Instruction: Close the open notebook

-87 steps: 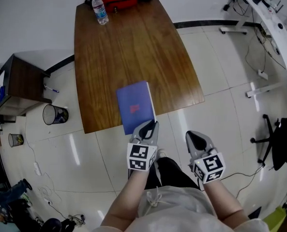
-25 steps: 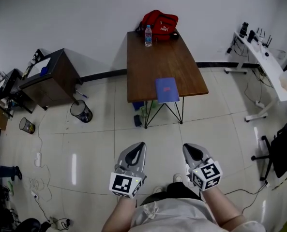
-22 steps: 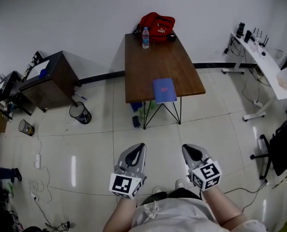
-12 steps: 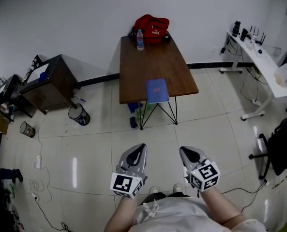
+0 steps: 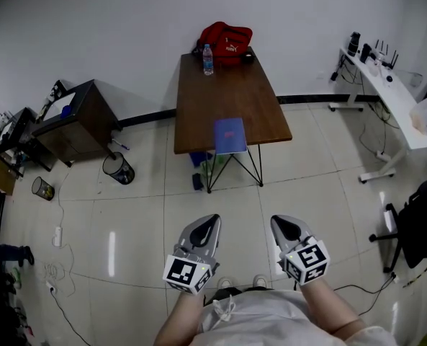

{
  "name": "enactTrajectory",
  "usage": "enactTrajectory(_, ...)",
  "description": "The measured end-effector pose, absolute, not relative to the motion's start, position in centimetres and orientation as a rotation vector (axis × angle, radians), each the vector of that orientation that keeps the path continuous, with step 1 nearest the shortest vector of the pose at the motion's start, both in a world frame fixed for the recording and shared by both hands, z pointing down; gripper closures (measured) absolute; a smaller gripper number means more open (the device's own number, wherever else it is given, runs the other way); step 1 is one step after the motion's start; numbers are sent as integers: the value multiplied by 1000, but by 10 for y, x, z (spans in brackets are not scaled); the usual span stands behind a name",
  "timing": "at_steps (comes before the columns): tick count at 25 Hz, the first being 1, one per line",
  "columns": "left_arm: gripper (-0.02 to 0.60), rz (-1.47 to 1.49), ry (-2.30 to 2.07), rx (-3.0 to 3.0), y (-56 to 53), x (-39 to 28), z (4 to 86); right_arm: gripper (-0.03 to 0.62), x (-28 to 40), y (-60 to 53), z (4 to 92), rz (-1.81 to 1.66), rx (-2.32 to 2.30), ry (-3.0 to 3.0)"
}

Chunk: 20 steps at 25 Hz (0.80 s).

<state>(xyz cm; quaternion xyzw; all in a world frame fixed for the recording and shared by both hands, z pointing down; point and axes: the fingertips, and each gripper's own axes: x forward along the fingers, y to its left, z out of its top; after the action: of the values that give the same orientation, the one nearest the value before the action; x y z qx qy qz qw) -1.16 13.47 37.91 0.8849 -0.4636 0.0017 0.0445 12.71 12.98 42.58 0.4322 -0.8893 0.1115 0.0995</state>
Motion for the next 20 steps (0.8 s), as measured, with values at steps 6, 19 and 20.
enactTrajectory(6,575,-20,-1417,2710,132,-13,372,588,117,128,416,301,1236,-2683)
enactTrajectory(19,575,-29,-1448,2692,132,-25,368,588,112,126,408,283,1245,-2702)
enactTrajectory(20,575,-29,-1447,2691,132,-25,368,588,112,126,408,281,1246,-2702)
